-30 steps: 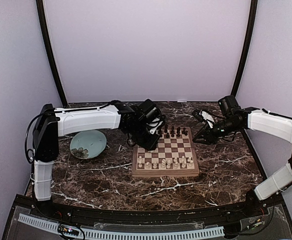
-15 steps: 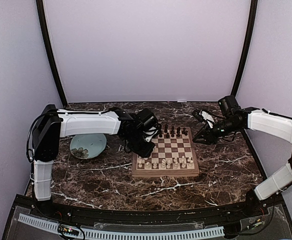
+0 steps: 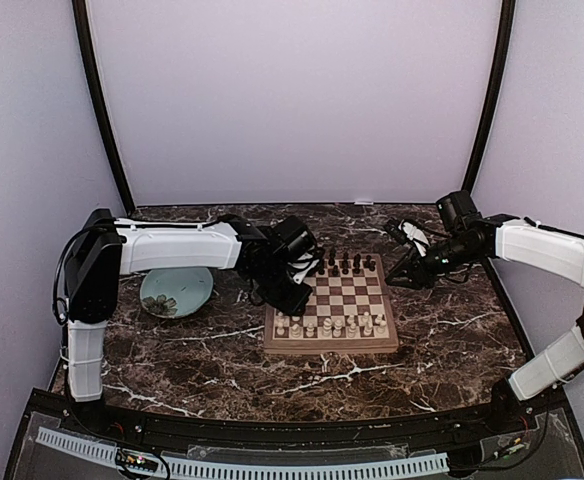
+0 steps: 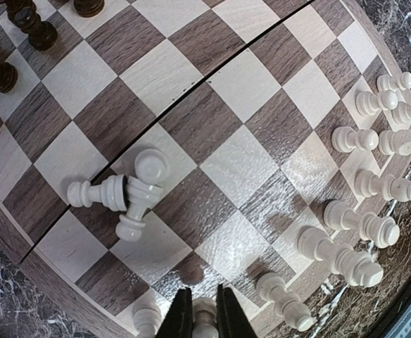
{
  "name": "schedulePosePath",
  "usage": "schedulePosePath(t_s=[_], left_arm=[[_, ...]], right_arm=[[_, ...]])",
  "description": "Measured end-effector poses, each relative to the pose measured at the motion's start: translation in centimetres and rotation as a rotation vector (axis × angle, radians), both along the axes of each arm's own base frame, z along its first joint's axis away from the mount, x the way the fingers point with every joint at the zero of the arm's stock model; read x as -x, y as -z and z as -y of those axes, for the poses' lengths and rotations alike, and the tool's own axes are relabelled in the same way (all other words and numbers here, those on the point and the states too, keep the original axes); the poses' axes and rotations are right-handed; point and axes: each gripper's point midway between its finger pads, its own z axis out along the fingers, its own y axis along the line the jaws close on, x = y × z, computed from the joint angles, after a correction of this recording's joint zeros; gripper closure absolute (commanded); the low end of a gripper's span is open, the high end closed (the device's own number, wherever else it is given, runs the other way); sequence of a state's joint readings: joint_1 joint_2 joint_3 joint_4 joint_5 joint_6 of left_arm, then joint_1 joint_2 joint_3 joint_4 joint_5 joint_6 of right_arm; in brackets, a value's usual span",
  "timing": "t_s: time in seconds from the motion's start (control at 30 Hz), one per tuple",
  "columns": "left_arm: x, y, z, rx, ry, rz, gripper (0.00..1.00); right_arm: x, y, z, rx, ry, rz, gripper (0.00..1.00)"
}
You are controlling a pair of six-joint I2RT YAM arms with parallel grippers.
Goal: Set up the chess pieces on the board
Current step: Place the pawn on b2.
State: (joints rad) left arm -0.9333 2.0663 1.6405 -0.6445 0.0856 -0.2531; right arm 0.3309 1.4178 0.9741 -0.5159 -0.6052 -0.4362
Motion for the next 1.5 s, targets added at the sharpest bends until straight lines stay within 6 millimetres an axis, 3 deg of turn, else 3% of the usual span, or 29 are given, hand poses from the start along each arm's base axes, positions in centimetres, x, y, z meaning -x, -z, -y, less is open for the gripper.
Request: schedulePosePath(t_s=[0.37, 1.5], left_arm=[[0.2, 1.6, 0.0, -0.024, 0.014, -0.025, 0.90], [0.1, 1.3, 0.1, -0.029, 0.020, -0.023, 0.78]], right_arm=[[0.0, 0.1, 0.0, 0.001, 0.000, -0.004, 0.65], [0.0, 0.2, 0.0, 0.002, 0.000, -0.005, 0.65]])
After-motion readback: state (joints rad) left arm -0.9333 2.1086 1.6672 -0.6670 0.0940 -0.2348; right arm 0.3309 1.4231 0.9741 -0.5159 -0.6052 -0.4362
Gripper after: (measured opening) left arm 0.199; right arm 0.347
